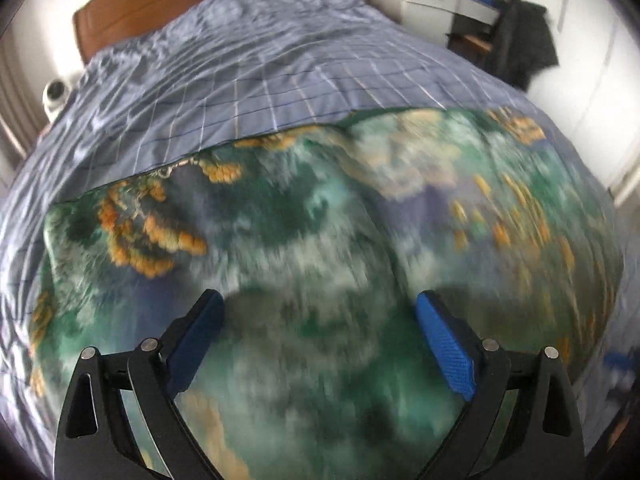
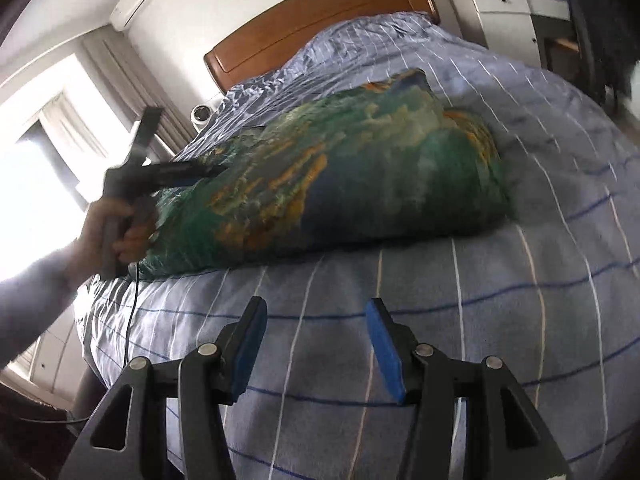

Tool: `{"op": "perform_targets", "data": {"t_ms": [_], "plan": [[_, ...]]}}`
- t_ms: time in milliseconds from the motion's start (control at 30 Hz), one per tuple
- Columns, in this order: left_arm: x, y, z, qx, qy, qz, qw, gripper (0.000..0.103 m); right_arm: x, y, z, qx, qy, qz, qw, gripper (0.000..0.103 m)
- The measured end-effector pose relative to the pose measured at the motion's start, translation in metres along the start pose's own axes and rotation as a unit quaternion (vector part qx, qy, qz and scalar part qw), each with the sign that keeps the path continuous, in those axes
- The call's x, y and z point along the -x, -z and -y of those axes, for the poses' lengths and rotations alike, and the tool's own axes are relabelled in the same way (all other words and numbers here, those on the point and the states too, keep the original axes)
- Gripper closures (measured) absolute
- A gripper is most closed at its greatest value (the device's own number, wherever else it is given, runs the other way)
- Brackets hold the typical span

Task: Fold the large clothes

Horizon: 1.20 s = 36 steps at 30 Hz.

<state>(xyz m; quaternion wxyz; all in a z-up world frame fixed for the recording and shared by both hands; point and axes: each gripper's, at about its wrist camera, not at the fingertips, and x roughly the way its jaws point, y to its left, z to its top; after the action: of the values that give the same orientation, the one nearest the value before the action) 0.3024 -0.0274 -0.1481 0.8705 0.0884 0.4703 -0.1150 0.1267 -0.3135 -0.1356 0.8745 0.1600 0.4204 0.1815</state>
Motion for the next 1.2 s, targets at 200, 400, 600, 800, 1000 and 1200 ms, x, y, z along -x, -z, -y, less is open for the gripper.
{"op": "perform_targets", "data": {"t_ms": [200, 400, 600, 800, 1000, 1200], "plan": [[0.012, 0.02, 0.014, -0.015, -0.005, 0.018, 0.9997, 0.006, 0.001, -0.001, -0.006, 0.002, -0.002, 0.004, 1.0, 0.05], [0.016, 0.033, 0.02, -0.031, -0.007, 0.023, 0.9992, 0.005, 0.003, -0.002, -0.017, 0.017, -0.001, 0.003, 1.0, 0.05], [0.027, 0.052, 0.027, -0.041, -0.013, 0.029, 0.9987, 0.005, 0.005, 0.0, -0.019, 0.018, 0.002, 0.005, 1.0, 0.05], [0.046, 0.081, 0.045, -0.065, 0.01, 0.021, 0.9976, 0.005, 0.007, -0.001, -0.01, -0.003, 0.035, 0.008, 0.999, 0.045], [0.069, 0.097, 0.05, -0.065, 0.035, 0.018, 0.9971, 0.005, 0.012, -0.027, 0.042, -0.119, 0.048, 0.039, 0.991, 0.021], [0.088, 0.069, 0.039, -0.021, 0.056, 0.031, 0.9977, 0.005, -0.027, -0.061, 0.098, -0.236, 0.015, 0.032, 0.971, 0.019]]}}
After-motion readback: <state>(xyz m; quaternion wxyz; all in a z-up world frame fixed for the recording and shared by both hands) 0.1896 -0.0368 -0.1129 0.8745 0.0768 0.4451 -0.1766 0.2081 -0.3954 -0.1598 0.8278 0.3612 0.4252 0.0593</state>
